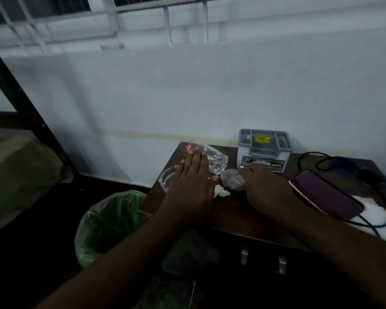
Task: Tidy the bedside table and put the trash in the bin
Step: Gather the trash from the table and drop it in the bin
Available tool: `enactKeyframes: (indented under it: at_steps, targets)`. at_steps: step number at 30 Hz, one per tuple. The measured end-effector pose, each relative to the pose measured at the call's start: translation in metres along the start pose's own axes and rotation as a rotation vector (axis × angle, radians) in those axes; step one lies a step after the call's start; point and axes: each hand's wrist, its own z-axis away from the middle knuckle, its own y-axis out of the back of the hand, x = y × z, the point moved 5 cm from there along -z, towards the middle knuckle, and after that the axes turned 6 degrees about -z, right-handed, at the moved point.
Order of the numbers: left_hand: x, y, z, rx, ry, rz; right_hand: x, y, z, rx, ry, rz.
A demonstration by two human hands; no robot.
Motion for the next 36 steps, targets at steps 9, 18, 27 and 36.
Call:
enactKeyframes:
  at_steps: [9,18,27,36]
  targets:
    - [0.003,0.03,0.021,0.199,-0.118,0.23,-0.026,0.066,0.023,0.249,0.046,-0.243]
    - [-0.025,0.054,0.011,0.388,-0.055,0.841,-0.095,0.07,0.006,-0.347,-0.03,-1.715]
    - [-0.096,0.048,0.008,0.598,0.424,1.124,-0.044,-0.003,-0.006,-0.011,0.036,-0.397]
    - [-0.126,0.041,0.018,0.569,0.527,1.007,-0.055,-0.029,-0.003,0.125,0.193,-0.147]
